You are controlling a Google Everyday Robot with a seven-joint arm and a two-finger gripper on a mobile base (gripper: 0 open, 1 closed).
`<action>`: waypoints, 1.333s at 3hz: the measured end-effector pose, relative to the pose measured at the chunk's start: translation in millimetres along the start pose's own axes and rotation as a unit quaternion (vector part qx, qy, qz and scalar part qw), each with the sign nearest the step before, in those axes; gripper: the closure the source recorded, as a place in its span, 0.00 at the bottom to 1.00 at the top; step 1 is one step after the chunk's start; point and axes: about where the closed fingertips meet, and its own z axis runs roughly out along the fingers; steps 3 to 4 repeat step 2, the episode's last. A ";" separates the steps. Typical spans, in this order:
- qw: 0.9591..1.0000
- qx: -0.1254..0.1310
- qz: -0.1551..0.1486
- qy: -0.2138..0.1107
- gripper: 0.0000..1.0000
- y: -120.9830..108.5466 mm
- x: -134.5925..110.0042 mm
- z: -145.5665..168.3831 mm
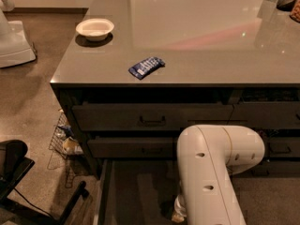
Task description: Open bottom drawer
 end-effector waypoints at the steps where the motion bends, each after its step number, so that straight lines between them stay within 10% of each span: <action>1: 1.000 -0.002 0.000 0.000 0.52 1.4 0.4 1.4; 2: 1.000 -0.003 0.000 0.001 0.29 2.9 0.8 2.8; 4: 1.000 -0.003 0.000 0.001 0.29 2.9 0.8 2.8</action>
Offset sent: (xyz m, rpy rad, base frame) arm -0.0018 0.0005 -0.0010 0.0005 0.0033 0.0007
